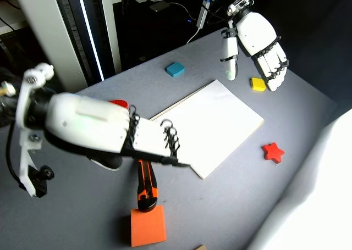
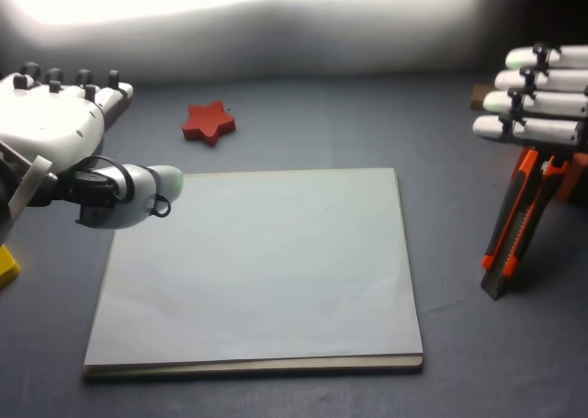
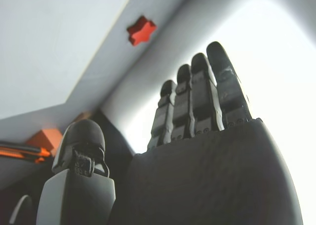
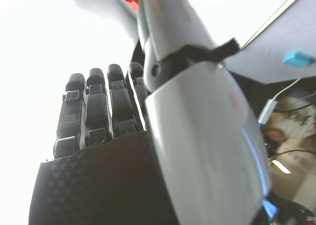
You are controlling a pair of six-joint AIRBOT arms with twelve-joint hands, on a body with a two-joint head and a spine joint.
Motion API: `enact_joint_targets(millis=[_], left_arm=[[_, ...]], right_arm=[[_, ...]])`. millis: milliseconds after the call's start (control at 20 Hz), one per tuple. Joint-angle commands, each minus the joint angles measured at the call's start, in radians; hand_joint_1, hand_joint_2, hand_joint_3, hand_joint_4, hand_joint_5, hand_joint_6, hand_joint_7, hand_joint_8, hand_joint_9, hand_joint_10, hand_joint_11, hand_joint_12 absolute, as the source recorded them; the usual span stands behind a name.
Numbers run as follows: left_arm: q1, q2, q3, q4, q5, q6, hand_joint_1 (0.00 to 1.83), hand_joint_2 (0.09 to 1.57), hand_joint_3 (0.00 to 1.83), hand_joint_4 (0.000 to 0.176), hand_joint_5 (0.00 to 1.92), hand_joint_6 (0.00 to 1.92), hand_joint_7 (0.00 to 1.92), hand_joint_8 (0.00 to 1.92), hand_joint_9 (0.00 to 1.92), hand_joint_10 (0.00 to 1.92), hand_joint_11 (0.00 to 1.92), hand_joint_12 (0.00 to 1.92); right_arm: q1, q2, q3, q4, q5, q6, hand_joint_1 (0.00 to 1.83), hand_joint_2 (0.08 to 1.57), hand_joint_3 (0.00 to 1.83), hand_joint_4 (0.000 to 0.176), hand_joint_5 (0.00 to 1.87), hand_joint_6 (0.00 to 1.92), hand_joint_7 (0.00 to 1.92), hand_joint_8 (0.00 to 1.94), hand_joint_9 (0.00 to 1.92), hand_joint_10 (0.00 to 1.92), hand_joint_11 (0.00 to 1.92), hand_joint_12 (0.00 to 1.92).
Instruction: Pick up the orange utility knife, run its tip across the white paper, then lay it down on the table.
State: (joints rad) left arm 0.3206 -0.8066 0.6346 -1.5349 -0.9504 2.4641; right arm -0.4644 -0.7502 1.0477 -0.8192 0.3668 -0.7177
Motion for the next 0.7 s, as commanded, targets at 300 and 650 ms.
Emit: enact_joint_targets(millis=[300,650], left_arm=[[0.021,0.027,0.018,-0.023,-0.012,-0.016,0.02,1.28,0.00,0.035,0.04,0.01,0.10,0.00,0.15,0.01,0.00,0.63],[-0.030,0.034,-0.007,0.008,0.032,0.084,0.04,1.28,0.00,0.036,0.06,0.00,0.12,0.00,0.13,0.00,0.00,0.60]], right_arm=[[-0.050,-0.030,0.012,0.031,0.068,-0.103,1.14,1.17,0.00,0.000,0.00,0.00,0.00,0.00,0.00,0.00,0.00,0.00],[-0.065,-0.099,0.053,0.032,0.008,-0.115,1.11,1.18,0.00,0.000,0.00,0.00,0.00,0.00,0.00,0.00,0.00,0.00]])
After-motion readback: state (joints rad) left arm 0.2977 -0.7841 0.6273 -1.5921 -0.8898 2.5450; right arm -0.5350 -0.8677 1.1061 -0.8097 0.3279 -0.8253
